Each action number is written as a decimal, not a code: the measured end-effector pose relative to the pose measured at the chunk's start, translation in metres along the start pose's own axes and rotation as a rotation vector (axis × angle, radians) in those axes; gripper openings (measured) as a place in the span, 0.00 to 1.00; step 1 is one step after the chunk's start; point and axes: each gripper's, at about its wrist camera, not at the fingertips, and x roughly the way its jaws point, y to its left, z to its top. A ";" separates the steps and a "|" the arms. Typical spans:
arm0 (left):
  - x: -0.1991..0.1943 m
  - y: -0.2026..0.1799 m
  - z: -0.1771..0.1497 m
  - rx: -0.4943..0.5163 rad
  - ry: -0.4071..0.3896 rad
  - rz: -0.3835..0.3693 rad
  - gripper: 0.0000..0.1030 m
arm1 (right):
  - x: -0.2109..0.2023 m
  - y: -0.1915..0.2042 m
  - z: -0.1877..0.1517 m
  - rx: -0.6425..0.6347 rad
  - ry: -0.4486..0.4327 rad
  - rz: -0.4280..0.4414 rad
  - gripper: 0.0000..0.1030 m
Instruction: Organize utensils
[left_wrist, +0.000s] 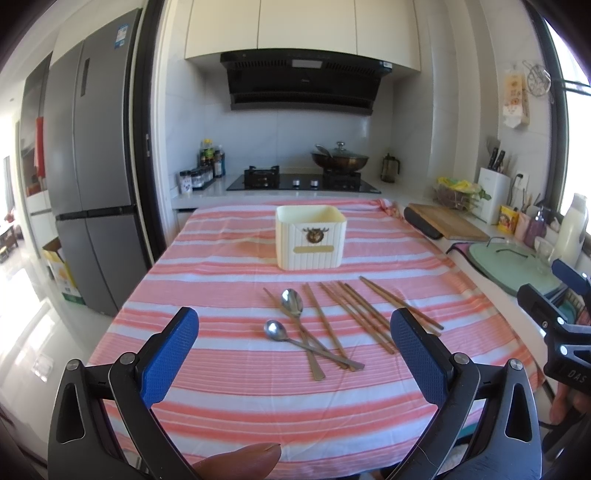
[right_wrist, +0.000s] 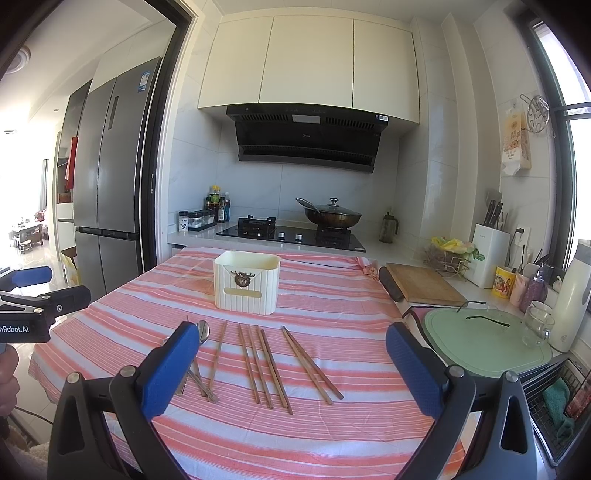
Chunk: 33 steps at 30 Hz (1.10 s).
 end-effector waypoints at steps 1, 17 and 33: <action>0.000 0.000 -0.001 0.000 0.001 0.000 1.00 | 0.000 0.000 0.000 -0.002 0.000 -0.001 1.00; 0.039 0.001 -0.007 -0.013 0.123 0.009 1.00 | 0.013 -0.012 -0.009 0.028 0.037 -0.005 1.00; 0.191 -0.003 -0.052 -0.160 0.447 0.101 1.00 | 0.041 -0.041 -0.024 0.088 0.107 -0.010 1.00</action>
